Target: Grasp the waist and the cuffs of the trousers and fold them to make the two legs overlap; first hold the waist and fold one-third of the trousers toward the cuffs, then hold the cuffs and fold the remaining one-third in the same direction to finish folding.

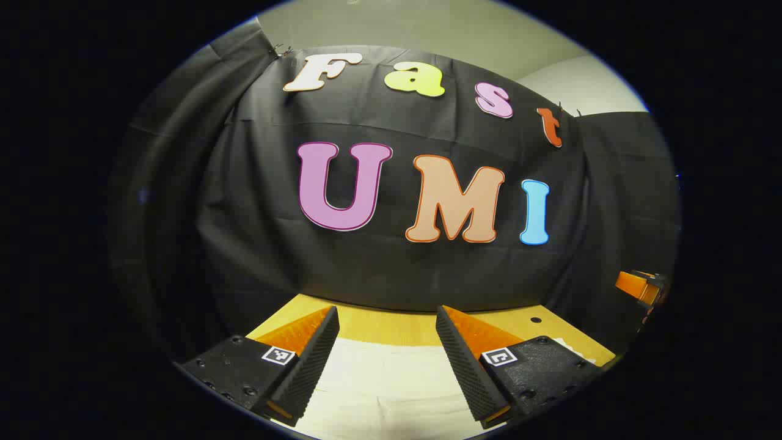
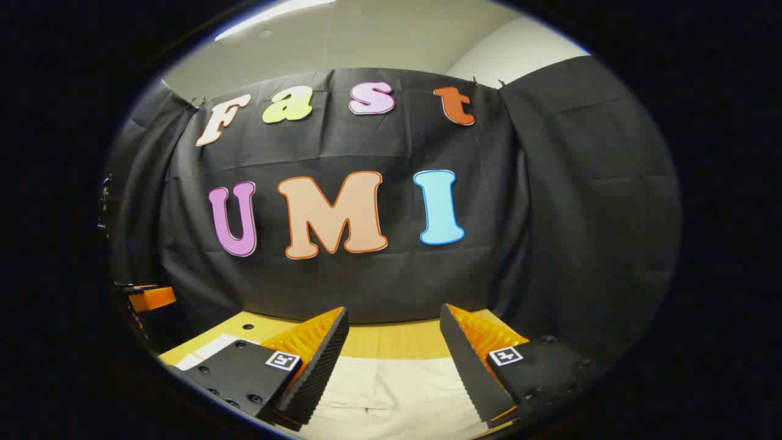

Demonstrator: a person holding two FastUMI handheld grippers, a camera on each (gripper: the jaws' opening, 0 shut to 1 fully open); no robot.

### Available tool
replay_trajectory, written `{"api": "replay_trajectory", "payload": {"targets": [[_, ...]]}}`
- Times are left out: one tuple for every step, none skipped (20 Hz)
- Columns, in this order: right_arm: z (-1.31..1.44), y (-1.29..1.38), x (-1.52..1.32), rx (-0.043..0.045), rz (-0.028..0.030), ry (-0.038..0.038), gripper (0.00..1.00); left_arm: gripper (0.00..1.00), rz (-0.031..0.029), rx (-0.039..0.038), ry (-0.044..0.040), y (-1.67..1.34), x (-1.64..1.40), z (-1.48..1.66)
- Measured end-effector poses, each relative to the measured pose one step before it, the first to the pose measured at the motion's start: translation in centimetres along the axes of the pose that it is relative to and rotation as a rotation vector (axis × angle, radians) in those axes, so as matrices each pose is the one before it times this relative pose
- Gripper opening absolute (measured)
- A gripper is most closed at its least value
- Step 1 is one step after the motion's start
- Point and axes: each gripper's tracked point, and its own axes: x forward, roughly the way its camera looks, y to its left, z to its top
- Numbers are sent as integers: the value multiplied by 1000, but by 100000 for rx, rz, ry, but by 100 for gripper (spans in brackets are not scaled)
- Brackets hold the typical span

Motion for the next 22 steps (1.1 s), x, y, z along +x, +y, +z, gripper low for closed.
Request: {"api": "replay_trajectory", "payload": {"targets": [[-82,65,-13,-163,338,86,92,95,34,-264,319,-4,-99,-204],[57,39,61,-234,227,25,96,95,46,15,206,48,-62,-103],[-7,-36,-20,-355,-22,-79,96,95,154,223,66,123,-71,2],[-35,40,6,-240,16,53,96,95,200,227,347,88,-90,-88],[-116,118,-14,-39,229,270,96,95,108,161,501,172,-5,-240],[-117,150,19,-30,427,456,96,95,46,173,322,148,-118,-133],[-141,66,-16,-293,380,401,92,95,117,335,152,166,-28,-49],[-57,63,30,-590,283,293,92,92,223,598,111,268,-47,-14],[-230,154,-27,-602,420,381,92,92,579,599,444,409,95,-154],[-157,258,17,-494,546,798,96,95,232,319,553,409,90,-113],[-273,56,-17,-407,287,631,96,95,46,394,534,223,-10,-166],[-120,209,36,-199,321,476,96,95,321,620,282,362,19,31],[-152,318,-105,37,643,464,96,94,408,798,325,456,-65,-24],[-107,229,-138,-21,412,153,92,95,362,515,406,224,-30,-182],[-40,162,31,-212,230,368,96,95,218,441,452,222,-57,-143],[-194,206,59,-269,319,431,96,97,199,212,528,170,33,-156],[-175,185,-50,-342,315,364,96,97,-199,-100,304,126,-81,-143],[-243,136,-15,-328,239,668,96,95,-394,-234,206,6,-13,-210],[-354,145,51,-249,391,1067,96,95,-600,-655,686,18,90,-97],[-392,253,-70,-278,518,943,92,95,-1065,-590,492,51,63,-249],[-234,262,-51,-481,501,638,96,95,-1021,-110,549,72,31,-169],[-252,229,-25,-627,432,718,96,95,-873,497,956,154,45,-362]]}}
